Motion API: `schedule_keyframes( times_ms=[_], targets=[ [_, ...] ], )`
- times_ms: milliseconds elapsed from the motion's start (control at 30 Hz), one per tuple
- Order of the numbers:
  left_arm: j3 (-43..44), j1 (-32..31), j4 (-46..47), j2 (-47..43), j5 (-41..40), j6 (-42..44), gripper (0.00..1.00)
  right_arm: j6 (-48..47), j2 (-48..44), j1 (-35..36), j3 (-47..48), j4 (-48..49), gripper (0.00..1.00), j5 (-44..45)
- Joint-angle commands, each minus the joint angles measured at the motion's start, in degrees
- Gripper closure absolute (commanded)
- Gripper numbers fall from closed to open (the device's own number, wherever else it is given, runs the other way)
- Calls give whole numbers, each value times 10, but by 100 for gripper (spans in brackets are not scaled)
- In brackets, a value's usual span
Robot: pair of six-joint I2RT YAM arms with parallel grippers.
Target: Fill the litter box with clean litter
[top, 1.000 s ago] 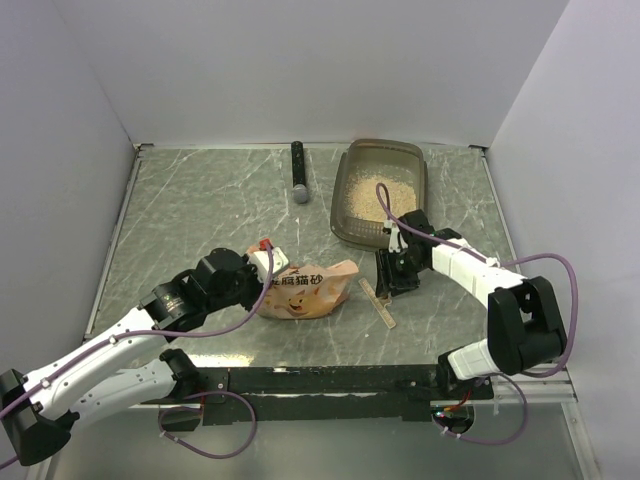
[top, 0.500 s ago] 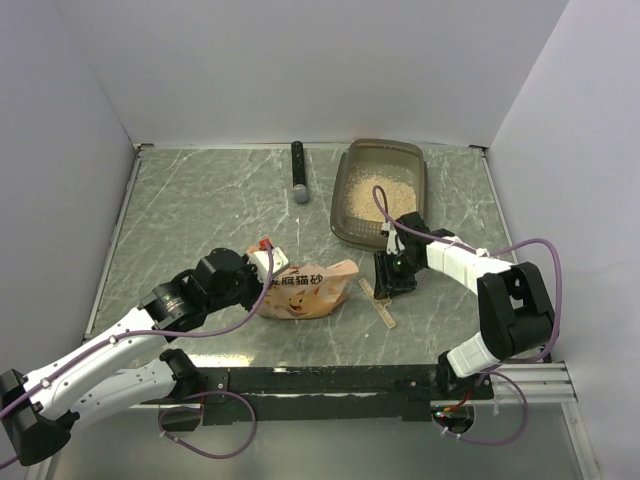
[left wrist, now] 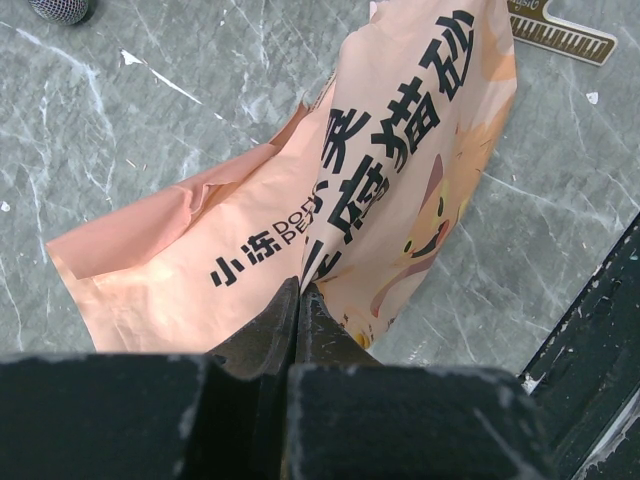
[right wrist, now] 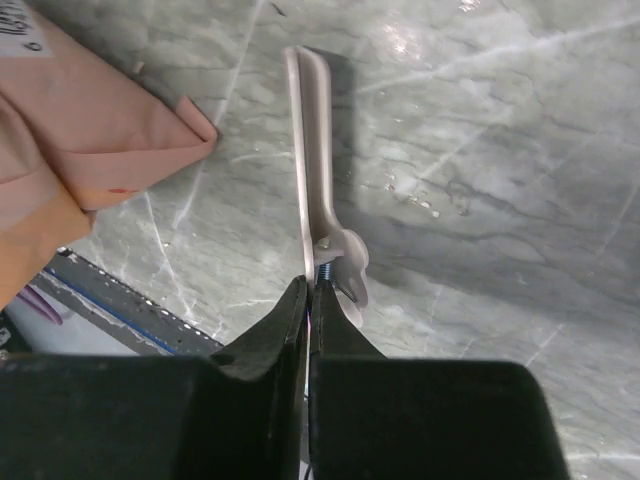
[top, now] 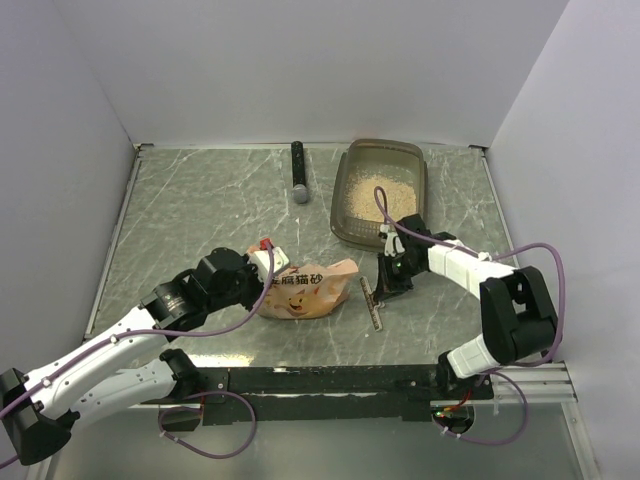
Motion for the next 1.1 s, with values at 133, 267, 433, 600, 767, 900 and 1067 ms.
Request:
schedule_keyframes(
  times_ms=[133,267,433,600,767,900,1067],
  targets=[
    [32,1,42,-2,-22,-11,79,6,-73,16,13,2,100,53],
    [57,1,26,3,-6,-8,62,5,-131,37,56,-45,100,77],
    [121,1,-16,13,8,-13,53,2,-200,67,119,-101,100,130],
    [192,2,-41,30,20,-47,51,-11,-246,126,212,-174,100,215],
    [231,2,-45,63,44,-124,54,-31,-293,185,287,-191,100,230],
    [218,1,20,61,103,-180,53,-40,-308,226,319,-190,100,157],
    [149,1,154,22,223,-224,50,-34,-326,254,333,-167,100,73]
  ],
)
